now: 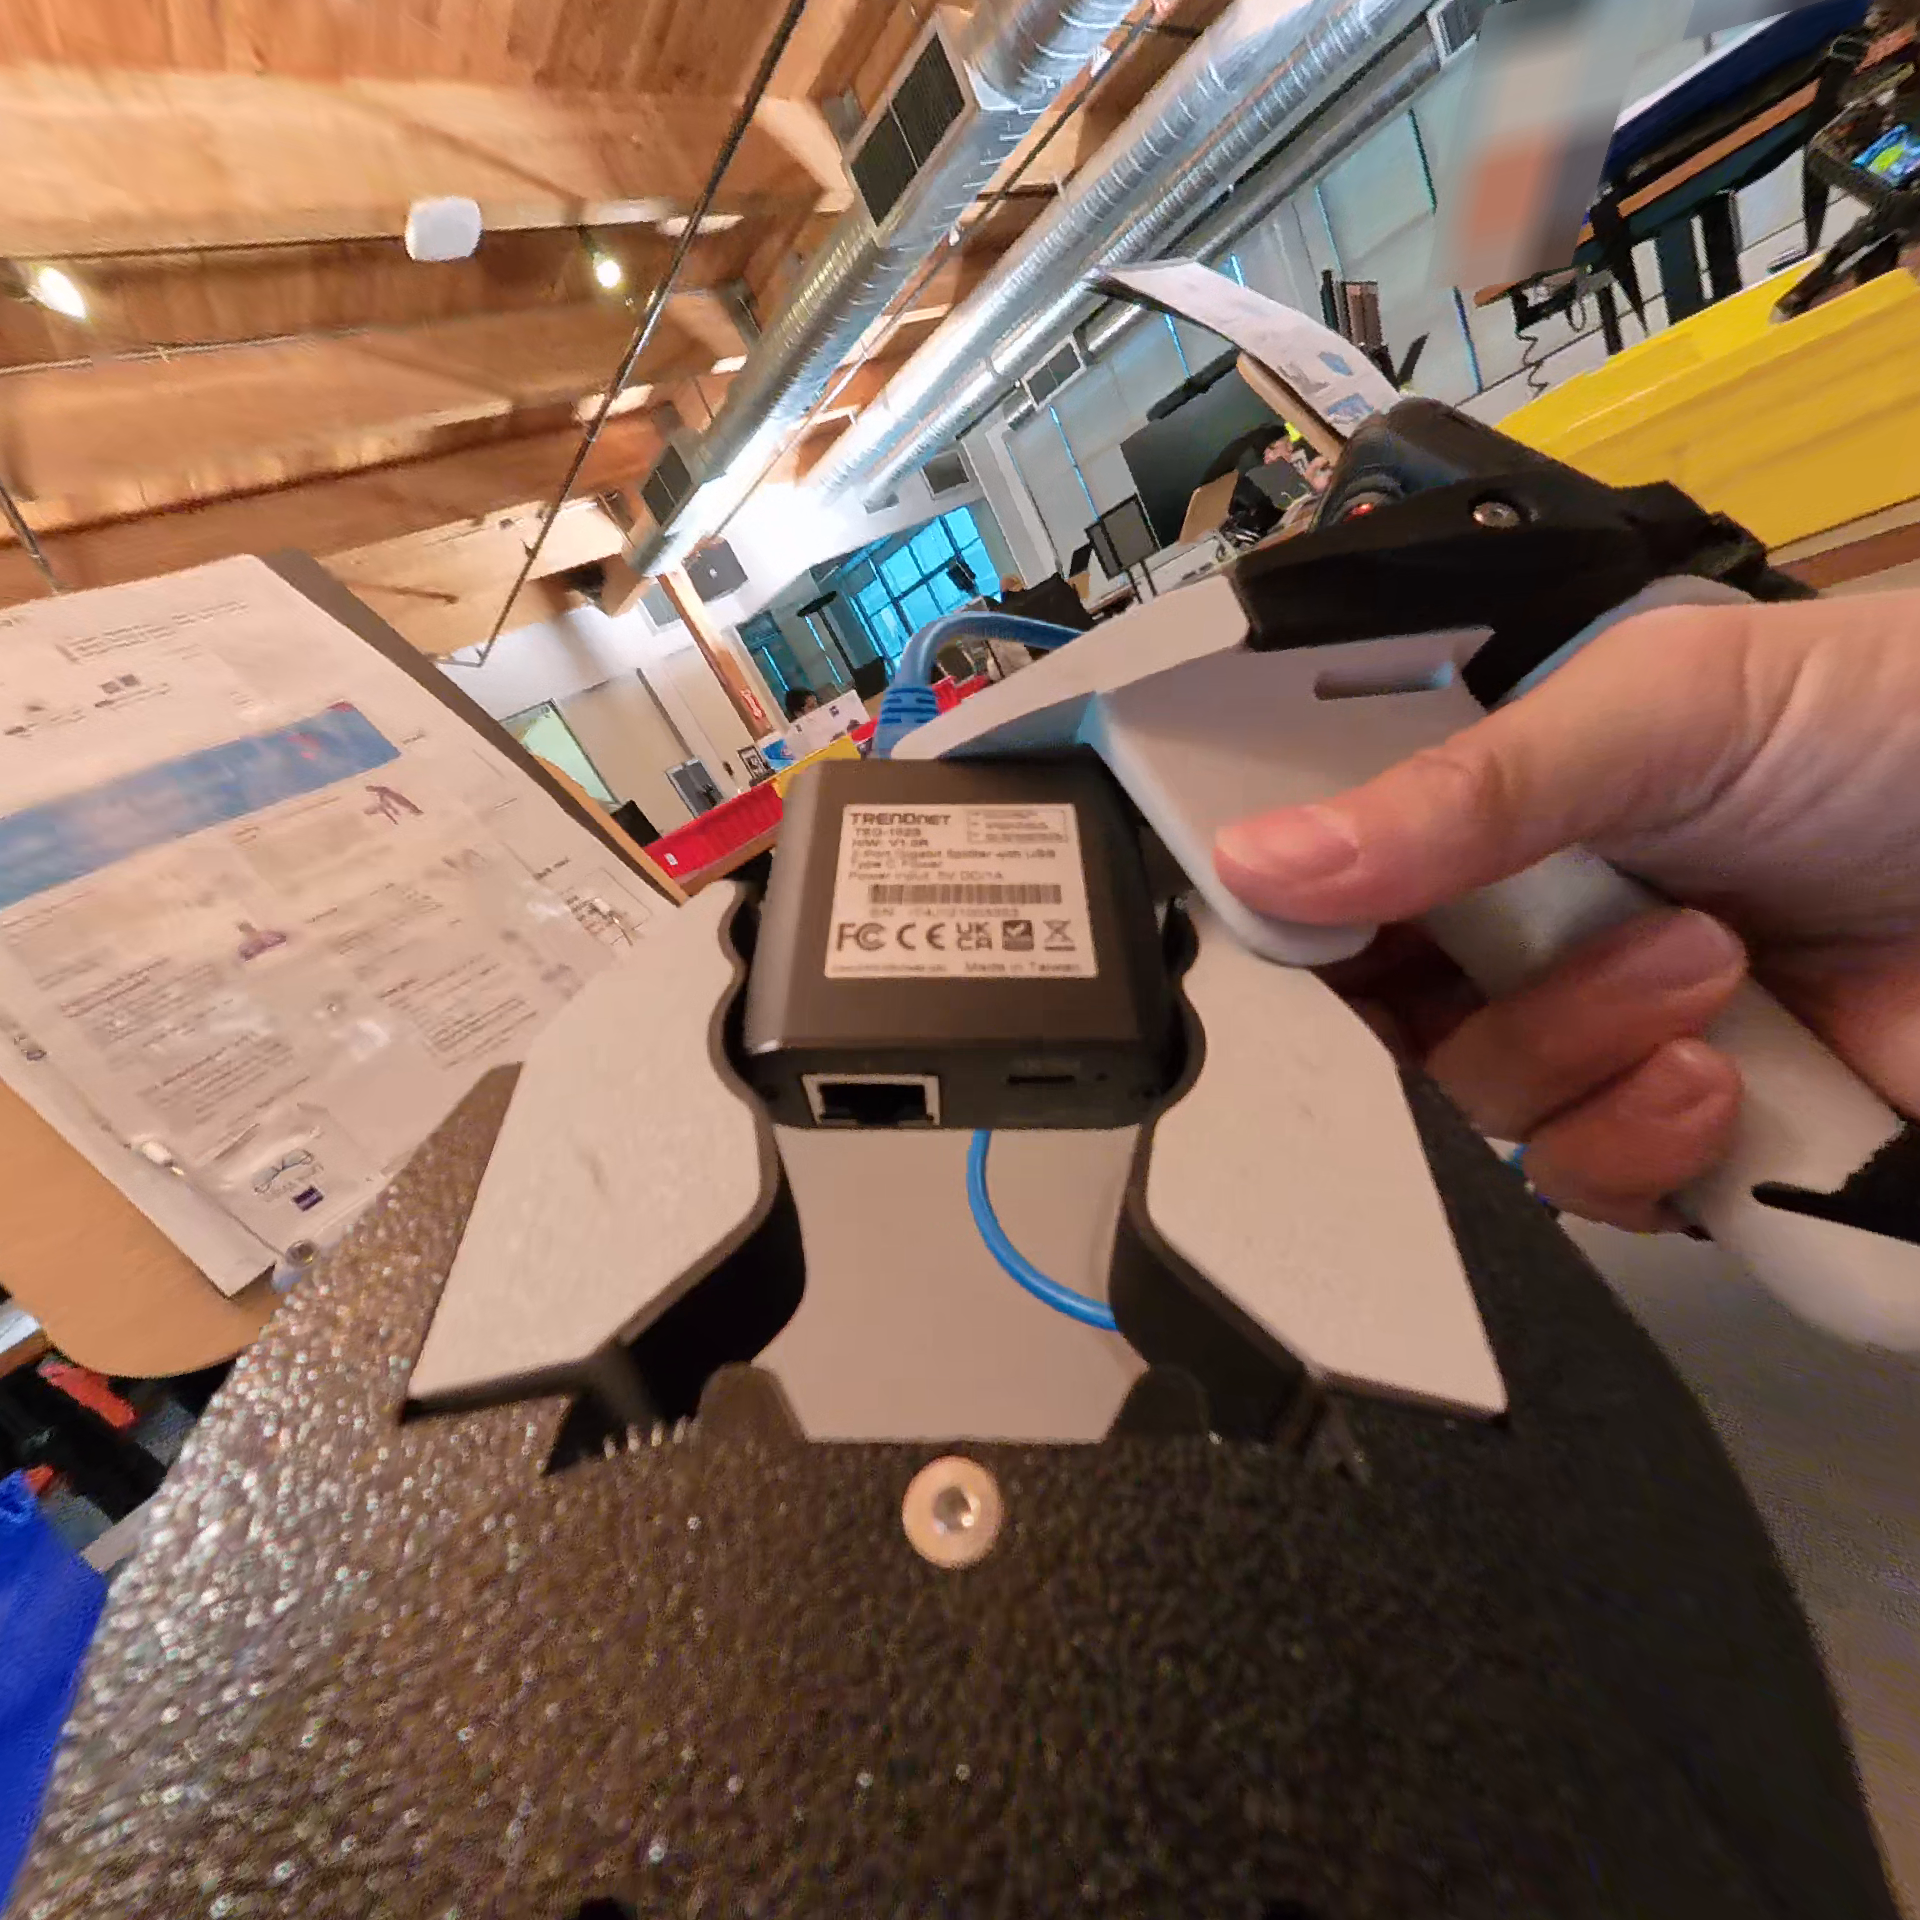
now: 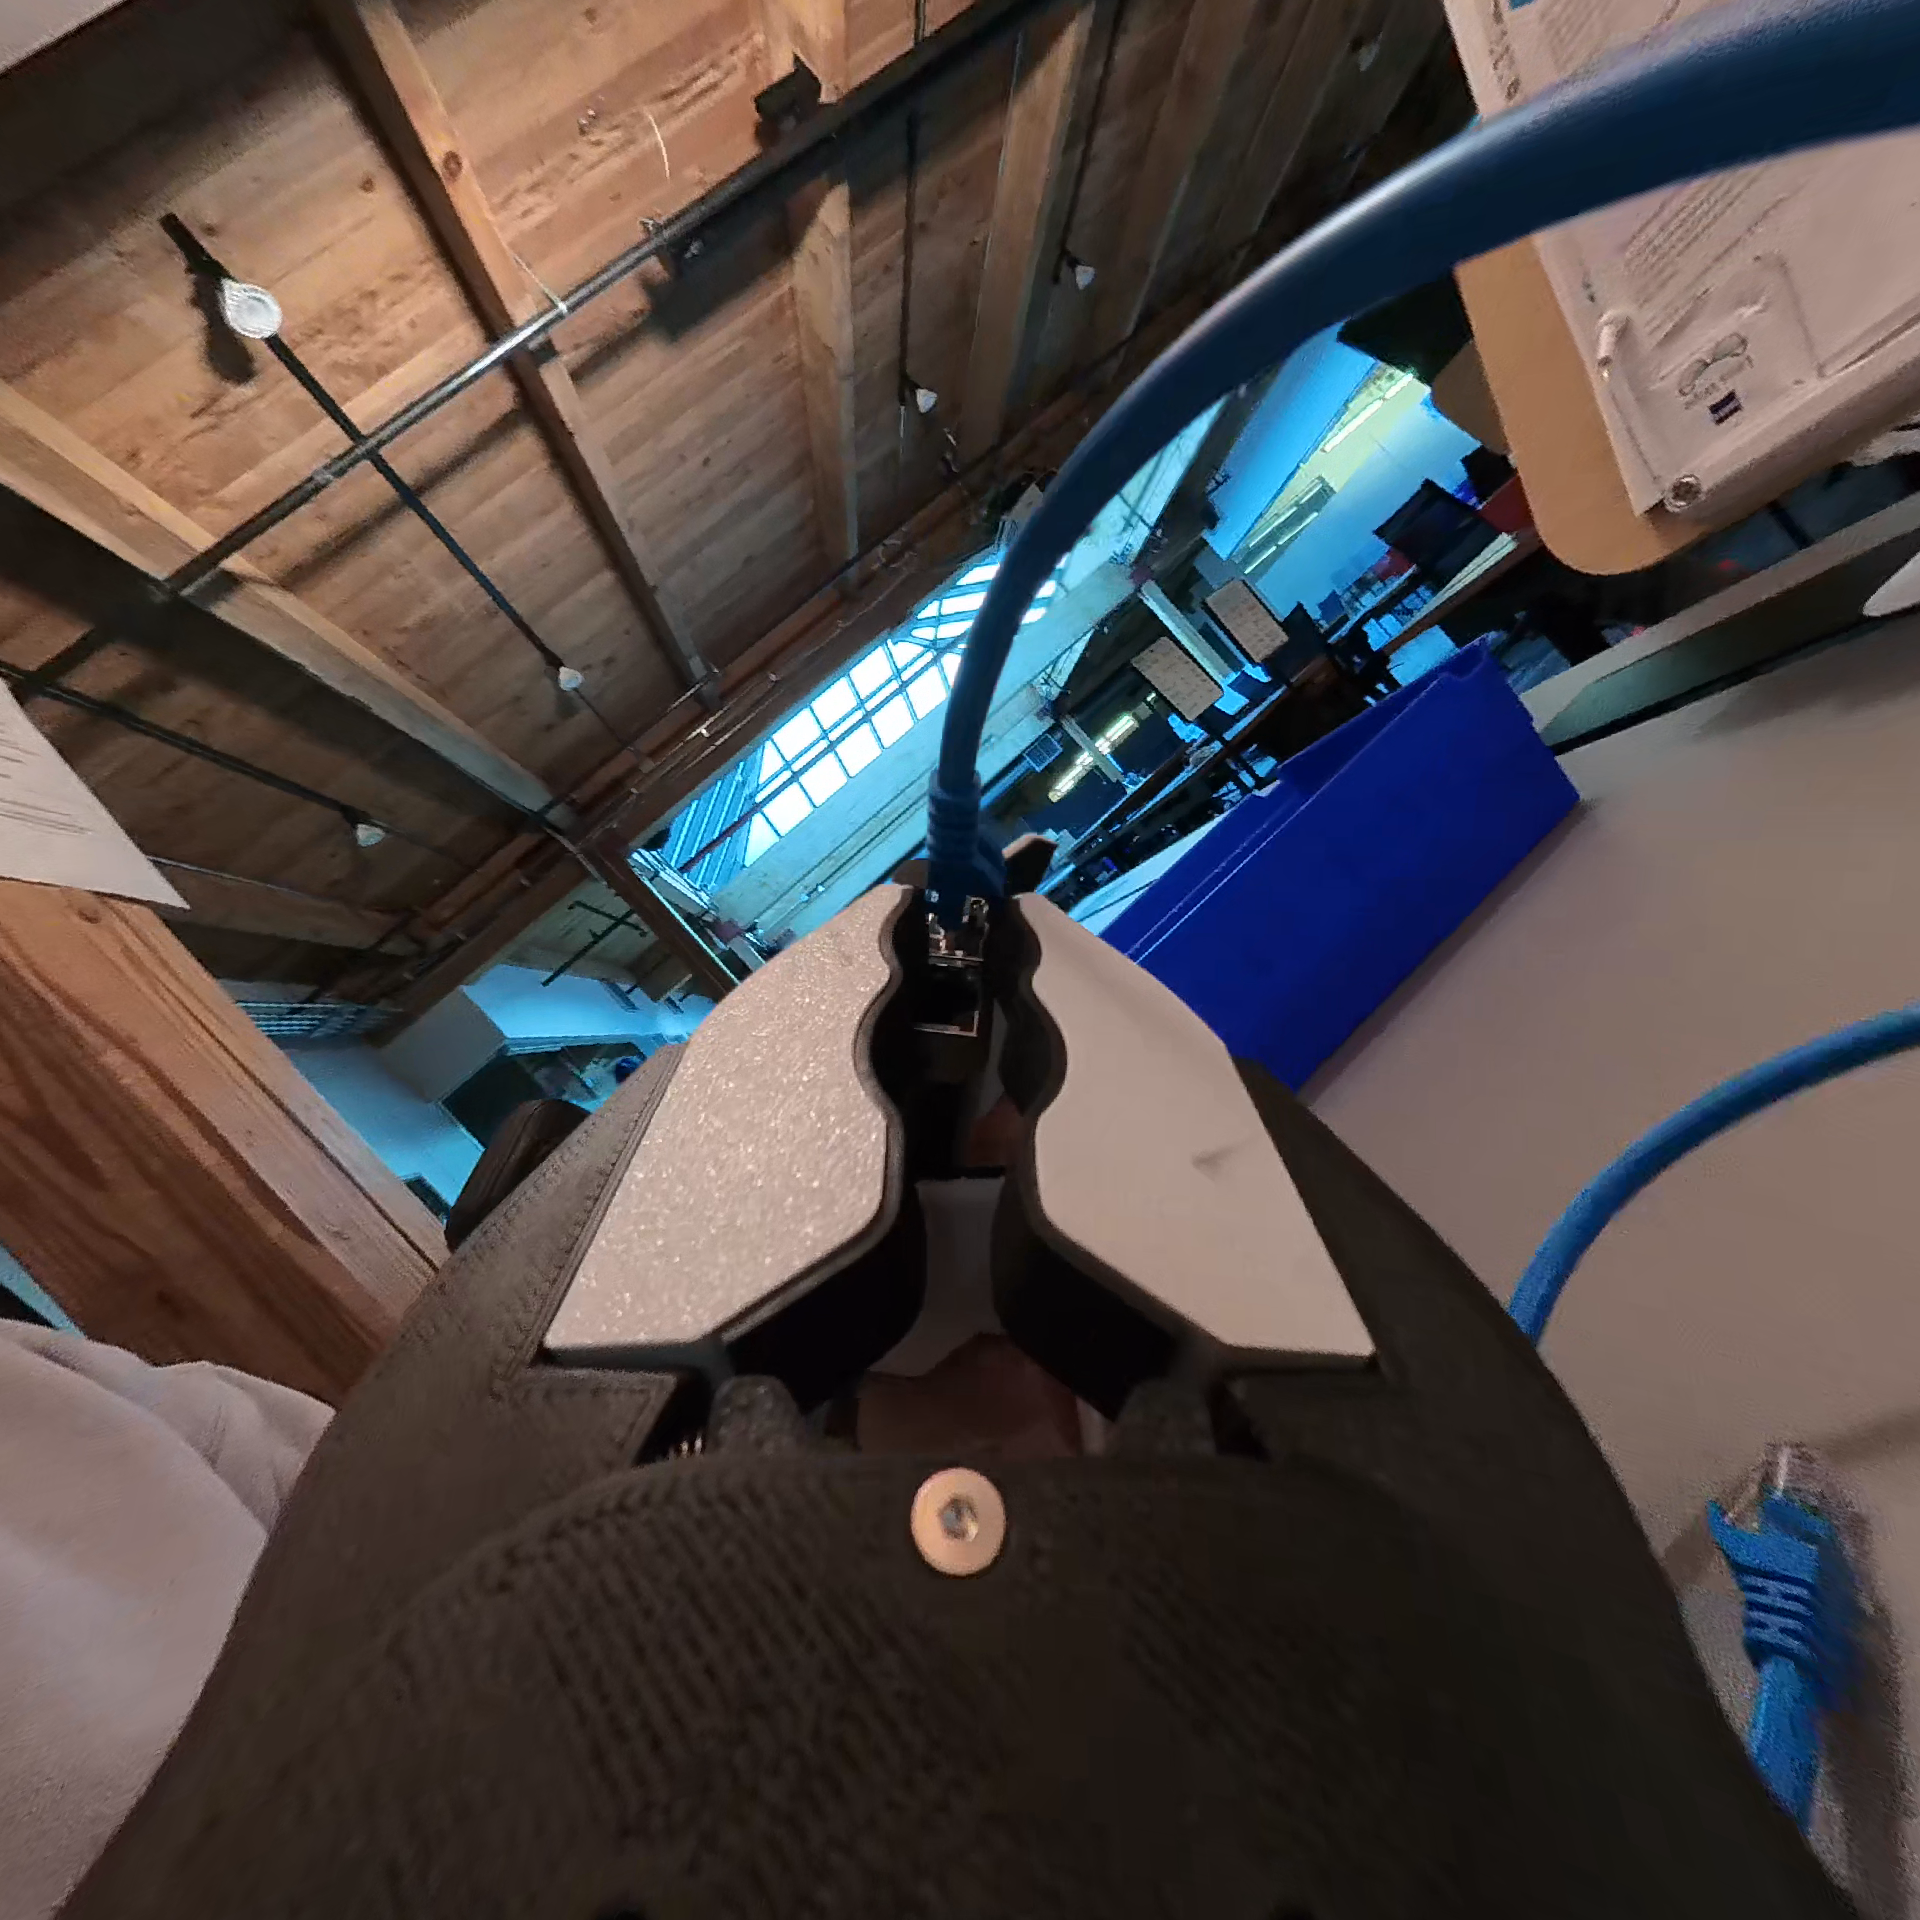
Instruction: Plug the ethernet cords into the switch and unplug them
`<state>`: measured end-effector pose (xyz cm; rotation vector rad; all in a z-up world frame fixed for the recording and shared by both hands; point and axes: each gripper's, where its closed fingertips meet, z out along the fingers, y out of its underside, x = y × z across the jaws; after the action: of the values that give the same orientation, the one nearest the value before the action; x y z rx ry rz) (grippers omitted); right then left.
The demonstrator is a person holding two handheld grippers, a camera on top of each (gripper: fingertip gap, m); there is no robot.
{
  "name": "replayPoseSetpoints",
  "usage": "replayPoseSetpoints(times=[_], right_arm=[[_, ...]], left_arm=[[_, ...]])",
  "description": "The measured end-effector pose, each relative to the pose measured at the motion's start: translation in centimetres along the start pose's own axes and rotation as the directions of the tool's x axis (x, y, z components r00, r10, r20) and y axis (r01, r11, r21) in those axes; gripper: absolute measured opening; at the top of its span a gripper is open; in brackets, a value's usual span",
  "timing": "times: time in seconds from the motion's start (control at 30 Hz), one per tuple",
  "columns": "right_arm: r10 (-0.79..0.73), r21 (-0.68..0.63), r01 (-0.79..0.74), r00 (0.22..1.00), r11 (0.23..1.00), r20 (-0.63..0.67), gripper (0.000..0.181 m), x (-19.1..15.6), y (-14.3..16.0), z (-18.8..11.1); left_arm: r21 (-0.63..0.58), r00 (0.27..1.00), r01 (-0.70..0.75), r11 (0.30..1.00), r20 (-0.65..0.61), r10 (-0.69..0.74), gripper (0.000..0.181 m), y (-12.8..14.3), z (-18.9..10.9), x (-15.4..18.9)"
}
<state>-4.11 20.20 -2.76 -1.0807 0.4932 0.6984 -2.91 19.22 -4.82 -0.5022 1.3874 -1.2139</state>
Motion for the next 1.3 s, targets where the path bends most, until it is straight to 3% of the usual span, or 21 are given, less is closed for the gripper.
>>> replayPoseSetpoints(times=[0.27, 0.4, 0.5, 0.57, 0.67, 0.8, 1.07, 1.3], right_arm=[[0.057, 0.031, -0.057, 0.998, 0.998, 0.013, 0.014, 0.5, -0.2, -0.3], [0.056, 0.040, -0.059, 0.996, 0.997, 0.071, 0.014, -0.6, -0.5, -0.1], [0.045, 0.027, -0.047, 0.998, 0.999, 0.050, 0.014, -0.4, -0.6, -0.1], [0.044, 0.024, -0.045, 0.997, 0.999, 0.062, 0.014, -0.4, -0.5, -0.1], [0.146, -0.117, -0.134, 0.985, 0.984, 0.092, 0.013, -0.8, -0.1, -0.3], [0.132, -0.102, -0.125, 0.989, 0.987, 0.070, 0.014, -1.0, -0.5, -0.5], [0.156, -0.132, -0.150, 0.987, 0.980, 0.041, 0.014, -0.8, 0.0, -0.6], [0.112, -0.052, -0.111, 0.993, 0.993, 0.024, 0.013, -0.3, 0.4, -0.5]], left_arm=[[-0.043, 0.999, 0.011, 0.999, 0.033, -0.009, 0.073, 0.5, 0.3, 0.1], [-0.032, 0.996, -0.075, 0.997, 0.054, 0.077, 0.073, -0.8, 0.1, -0.2], [-0.032, 0.998, -0.030, 0.999, 0.057, 0.032, 0.073, -0.6, 0.2, -0.2], [-0.051, 0.998, -0.041, 0.998, 0.044, 0.043, 0.073, -0.4, 0.2, -0.1], [-0.017, 0.996, -0.089, 0.996, -0.027, 0.088, 0.073, -0.7, -0.3, 0.0], [0.038, 0.997, 0.029, 0.999, -0.066, -0.027, 0.072, -1.7, -0.2, 0.5], [0.058, 0.992, 0.070, 0.996, -0.108, -0.063, 0.072, -1.5, -0.5, 0.5], [0.039, 0.991, 0.058, 0.998, -0.122, -0.053, 0.073, -0.7, -0.6, 0.5]])
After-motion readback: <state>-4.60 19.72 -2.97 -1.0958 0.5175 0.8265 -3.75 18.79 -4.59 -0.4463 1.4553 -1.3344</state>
